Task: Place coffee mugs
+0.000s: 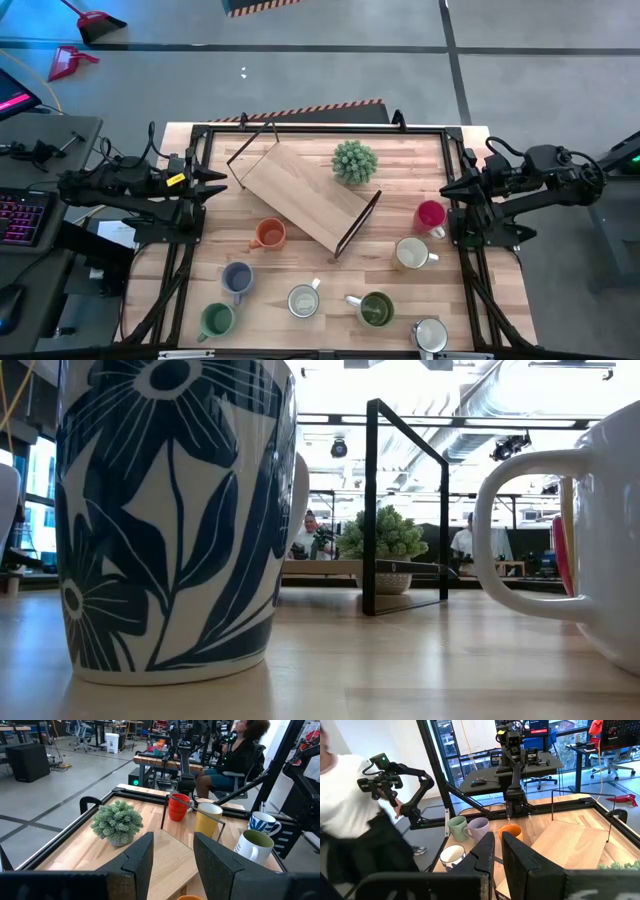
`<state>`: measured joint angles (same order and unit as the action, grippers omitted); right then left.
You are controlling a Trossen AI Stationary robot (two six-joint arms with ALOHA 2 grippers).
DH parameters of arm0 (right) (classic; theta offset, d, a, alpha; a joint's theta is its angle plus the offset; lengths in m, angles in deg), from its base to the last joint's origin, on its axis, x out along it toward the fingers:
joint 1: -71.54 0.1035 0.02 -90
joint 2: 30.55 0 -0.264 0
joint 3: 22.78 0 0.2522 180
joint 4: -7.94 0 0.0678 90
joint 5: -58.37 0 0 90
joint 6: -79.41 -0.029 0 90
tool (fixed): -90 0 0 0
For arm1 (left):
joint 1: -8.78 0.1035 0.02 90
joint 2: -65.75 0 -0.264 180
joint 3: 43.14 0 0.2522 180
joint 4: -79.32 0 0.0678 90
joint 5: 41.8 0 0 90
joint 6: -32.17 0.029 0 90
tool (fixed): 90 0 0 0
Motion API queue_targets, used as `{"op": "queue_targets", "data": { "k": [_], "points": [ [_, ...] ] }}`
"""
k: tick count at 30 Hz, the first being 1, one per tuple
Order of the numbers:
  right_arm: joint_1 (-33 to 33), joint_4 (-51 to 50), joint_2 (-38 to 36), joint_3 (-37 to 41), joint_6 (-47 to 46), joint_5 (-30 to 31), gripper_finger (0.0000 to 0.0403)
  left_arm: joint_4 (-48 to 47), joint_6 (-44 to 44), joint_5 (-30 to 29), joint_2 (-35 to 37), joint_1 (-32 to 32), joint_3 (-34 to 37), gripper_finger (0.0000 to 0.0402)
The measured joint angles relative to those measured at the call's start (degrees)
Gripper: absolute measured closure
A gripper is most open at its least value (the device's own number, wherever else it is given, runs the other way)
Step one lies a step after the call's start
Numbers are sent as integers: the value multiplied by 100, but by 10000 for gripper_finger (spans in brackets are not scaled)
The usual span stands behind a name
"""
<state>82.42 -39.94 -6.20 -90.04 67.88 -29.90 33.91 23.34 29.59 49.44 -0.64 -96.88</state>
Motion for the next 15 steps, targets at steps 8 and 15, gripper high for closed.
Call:
{"op": "queue_targets", "data": {
  "k": [8, 15],
  "points": [
    [0, 0, 0, -1, 0, 0, 379, -1, -1, 0, -1, 0, 0, 271],
    [0, 3, 1, 0, -4, 0, 379, 183, 40, 0, -9, -1, 2, 271]
  ]
}}
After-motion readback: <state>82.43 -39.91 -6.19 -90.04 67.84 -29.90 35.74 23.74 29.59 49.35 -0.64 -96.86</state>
